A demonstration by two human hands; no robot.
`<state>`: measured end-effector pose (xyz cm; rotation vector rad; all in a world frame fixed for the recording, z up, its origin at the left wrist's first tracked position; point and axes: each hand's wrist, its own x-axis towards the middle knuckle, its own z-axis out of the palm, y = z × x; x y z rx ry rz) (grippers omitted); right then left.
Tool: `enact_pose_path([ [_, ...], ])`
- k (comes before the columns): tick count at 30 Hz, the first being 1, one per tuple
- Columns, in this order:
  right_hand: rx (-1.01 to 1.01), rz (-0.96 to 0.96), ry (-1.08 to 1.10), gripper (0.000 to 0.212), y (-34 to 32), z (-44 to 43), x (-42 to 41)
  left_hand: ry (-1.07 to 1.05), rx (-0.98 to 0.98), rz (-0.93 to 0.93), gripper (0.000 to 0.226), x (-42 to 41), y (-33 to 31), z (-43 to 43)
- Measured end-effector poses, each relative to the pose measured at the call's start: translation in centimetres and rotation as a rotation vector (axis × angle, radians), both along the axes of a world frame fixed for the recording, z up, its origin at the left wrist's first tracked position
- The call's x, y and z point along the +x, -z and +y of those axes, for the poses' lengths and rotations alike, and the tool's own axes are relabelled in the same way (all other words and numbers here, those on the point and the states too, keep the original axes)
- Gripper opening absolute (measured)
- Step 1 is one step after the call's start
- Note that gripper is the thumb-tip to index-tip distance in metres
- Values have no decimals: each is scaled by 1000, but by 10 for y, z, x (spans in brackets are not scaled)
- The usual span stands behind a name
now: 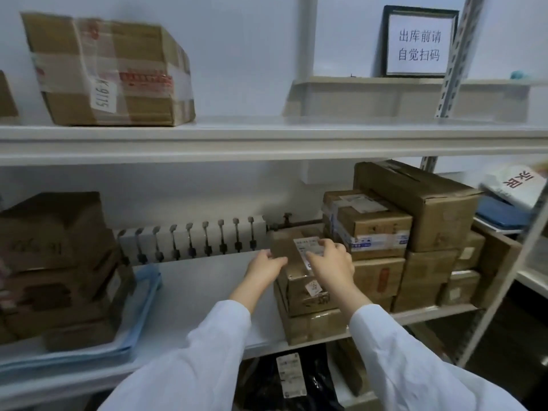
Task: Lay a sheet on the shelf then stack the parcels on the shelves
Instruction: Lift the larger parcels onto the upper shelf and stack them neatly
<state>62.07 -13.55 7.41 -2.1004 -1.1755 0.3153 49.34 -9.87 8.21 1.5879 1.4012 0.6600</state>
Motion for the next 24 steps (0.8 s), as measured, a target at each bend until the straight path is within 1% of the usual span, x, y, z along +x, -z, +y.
enact_pose_path([
  [3, -48, 70, -14, 55, 12, 0, 25, -56, -249, -82, 78, 20, 17, -9],
  [5, -66, 114, -43, 54, 19, 0, 33, -77, -379, -128, 85, 30, 26, -14],
  [6, -67, 134, -56, 54, 22, 0, 36, -85, -431, -177, 85, 33, 29, -17],
  [9, -60, 198, -67, 54, 30, 0, 42, -115, -538, -361, 73, 39, 33, -28],
  [11, -59, 216, -66, 55, 33, -1, 45, -140, -607, -431, 71, 40, 37, -33],
  [13, -62, 247, -74, 57, 35, -1, 46, -134, -650, -476, 71, 38, 47, -29],
  [14, -57, 268, -74, 57, 35, -1, 47, -131, -652, -491, 68, 38, 53, -27],
  [15, -49, 289, -69, 57, 35, -1, 46, -141, -647, -517, 62, 37, 58, -25],
  [17, -32, 310, -58, 55, 35, -1, 45, -174, -628, -548, 39, 35, 66, -22],
  [18, -20, 308, -53, 55, 35, 0, 44, -204, -619, -553, 32, 35, 68, -22],
  [20, 10, 302, -40, 53, 34, -1, 39, -259, -623, -594, 32, 30, 65, -21],
  [22, 43, 308, -43, 50, 31, -1, 33, -276, -649, -697, 34, 22, 57, -20],
  [24, 86, 380, -59, 46, 27, -1, 27, -286, -650, -773, 37, 11, 50, -19],
])
